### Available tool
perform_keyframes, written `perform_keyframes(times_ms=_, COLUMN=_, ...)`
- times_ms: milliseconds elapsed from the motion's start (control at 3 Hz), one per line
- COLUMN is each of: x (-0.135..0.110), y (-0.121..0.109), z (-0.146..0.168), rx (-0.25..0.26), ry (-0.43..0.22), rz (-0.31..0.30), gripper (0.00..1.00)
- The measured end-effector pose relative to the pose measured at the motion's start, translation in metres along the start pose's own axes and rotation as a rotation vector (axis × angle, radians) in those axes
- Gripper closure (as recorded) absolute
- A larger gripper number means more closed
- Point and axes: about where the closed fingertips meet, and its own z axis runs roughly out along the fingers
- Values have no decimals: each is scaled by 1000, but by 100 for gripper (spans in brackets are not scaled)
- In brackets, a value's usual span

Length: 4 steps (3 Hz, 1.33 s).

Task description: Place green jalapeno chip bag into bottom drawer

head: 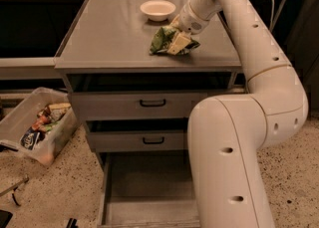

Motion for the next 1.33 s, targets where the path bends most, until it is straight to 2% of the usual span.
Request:
perform_keyframes(times_ms=333, x=-2, y=-1, z=-3, rx=0, ry=0, rz=0, gripper=89)
perform_keyframes(times_ms=667, x=11, y=1, z=-48, rx=71, ry=-14, rz=42, gripper=100)
perform_keyframes(times_ms=1000, x=19, y=12, z=-143, rx=258, ry=-71, rz=60, gripper=100)
perform_keyframes(times_ms=1333, x=-9, y=42, z=-241, rx=456, ry=-135, rz=-6, gripper=100)
